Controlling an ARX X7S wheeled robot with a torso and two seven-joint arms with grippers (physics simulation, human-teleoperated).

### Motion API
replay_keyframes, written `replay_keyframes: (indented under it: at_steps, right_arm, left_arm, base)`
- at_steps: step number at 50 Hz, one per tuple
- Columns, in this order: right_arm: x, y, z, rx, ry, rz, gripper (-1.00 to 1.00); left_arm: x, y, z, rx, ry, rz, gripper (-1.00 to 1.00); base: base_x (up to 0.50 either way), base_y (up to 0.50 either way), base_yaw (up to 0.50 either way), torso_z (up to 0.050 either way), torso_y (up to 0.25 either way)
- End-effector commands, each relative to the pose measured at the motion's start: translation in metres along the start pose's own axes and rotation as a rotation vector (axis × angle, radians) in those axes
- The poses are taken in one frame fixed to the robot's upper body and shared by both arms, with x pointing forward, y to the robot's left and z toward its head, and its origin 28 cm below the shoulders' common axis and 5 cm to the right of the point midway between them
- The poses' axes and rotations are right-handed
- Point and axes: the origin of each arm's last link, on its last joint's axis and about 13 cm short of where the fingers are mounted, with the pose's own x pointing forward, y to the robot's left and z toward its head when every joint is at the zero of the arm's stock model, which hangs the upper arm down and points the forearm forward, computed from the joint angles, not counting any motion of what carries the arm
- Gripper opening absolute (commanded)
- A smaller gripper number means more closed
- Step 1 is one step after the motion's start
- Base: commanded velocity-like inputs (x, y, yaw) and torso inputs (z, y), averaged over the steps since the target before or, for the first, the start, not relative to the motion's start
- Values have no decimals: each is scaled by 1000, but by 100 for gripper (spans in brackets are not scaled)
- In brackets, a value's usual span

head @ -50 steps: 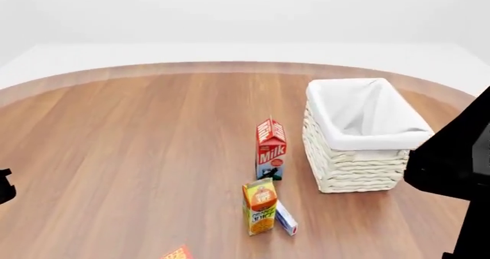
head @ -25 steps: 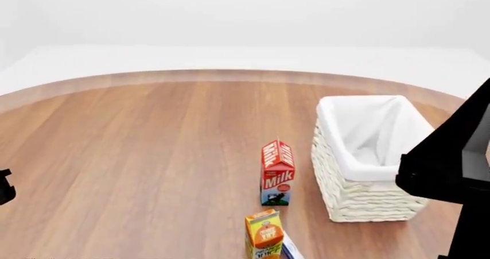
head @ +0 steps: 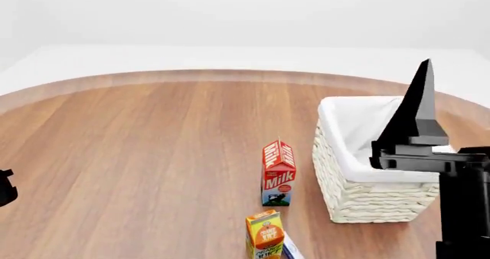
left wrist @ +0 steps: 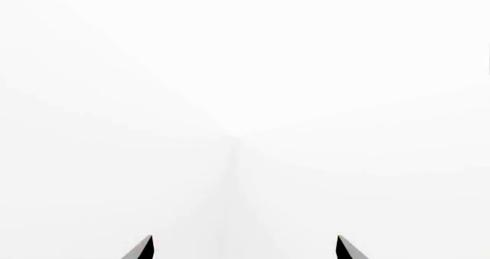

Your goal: Pick up the cream cheese box and the butter, and put them in the basket.

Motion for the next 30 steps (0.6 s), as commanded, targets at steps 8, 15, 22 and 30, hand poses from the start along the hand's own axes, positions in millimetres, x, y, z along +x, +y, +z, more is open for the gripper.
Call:
replay_keyframes:
  at_steps: [8,15,22,30]
  right_arm:
    - [18,-14,17,48,386,85,100]
    - [20,-19,23,35,446,85,100]
    - [21,-16,28,35,568,127,100]
    - [24,-16,36,18,653,148,100]
  left_arm:
    - [0,2,0,24,-9,3,100]
    - [-1,1,0,26,-9,-1,100]
    - [0,1,0,29,-7,-3,100]
    - [0,0,0,29,-2,-8,100]
  base:
    - [0,0,0,0,0]
    - [0,0,0,0,0]
    - [0,0,0,0,0]
    - [0,0,0,0,0]
